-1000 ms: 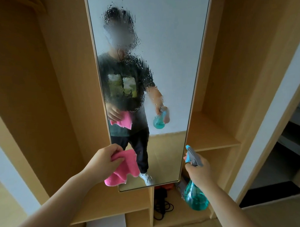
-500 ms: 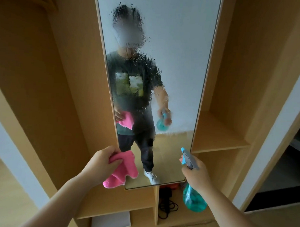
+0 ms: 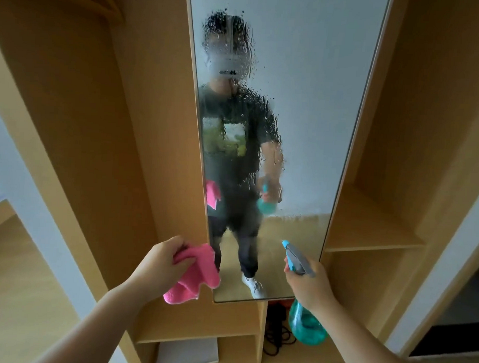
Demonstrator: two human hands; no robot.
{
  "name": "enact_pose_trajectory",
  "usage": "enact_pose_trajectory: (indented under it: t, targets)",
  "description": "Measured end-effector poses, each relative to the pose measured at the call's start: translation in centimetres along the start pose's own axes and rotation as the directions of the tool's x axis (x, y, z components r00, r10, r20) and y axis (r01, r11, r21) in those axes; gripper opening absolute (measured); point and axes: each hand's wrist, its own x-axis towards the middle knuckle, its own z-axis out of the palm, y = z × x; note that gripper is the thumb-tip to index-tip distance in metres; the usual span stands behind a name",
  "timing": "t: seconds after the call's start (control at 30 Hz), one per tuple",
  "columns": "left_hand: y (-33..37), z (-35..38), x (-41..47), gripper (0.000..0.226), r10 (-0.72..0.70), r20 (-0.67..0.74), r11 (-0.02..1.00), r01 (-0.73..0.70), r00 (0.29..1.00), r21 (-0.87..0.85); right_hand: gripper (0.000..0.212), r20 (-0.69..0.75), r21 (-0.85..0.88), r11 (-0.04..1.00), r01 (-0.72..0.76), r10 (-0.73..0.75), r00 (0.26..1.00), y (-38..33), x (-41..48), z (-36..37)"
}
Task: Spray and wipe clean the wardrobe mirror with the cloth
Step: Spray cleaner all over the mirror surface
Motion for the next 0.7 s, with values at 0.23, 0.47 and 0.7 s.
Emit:
enact_pose_trajectory:
  t: [0.23,0.47,0.7]
  targets:
    - [-1.1,-0.7,-0.8,0.018,-0.016,-0.006,1.0,0.016,1.0,0.002,0.043,0.118,0.073,0.997,-0.012,0.003,0.993,-1.6,-0.5,1.5]
    - [-2.2,-0.9,-2.4,0.02,-0.053,-0.01,0.999,0.053,0.999,0.005,0.033,0.167,0.039,0.999,0.032,-0.038,0.985,-2.0,-1.4,3.6]
    - [-2.7,-1.0,-3.2,0.018,-0.058,-0.008,0.998,0.058,0.998,0.006,0.019,0.145,0.029,0.999,0.044,-0.047,0.988,-1.5,-2.1,4.6]
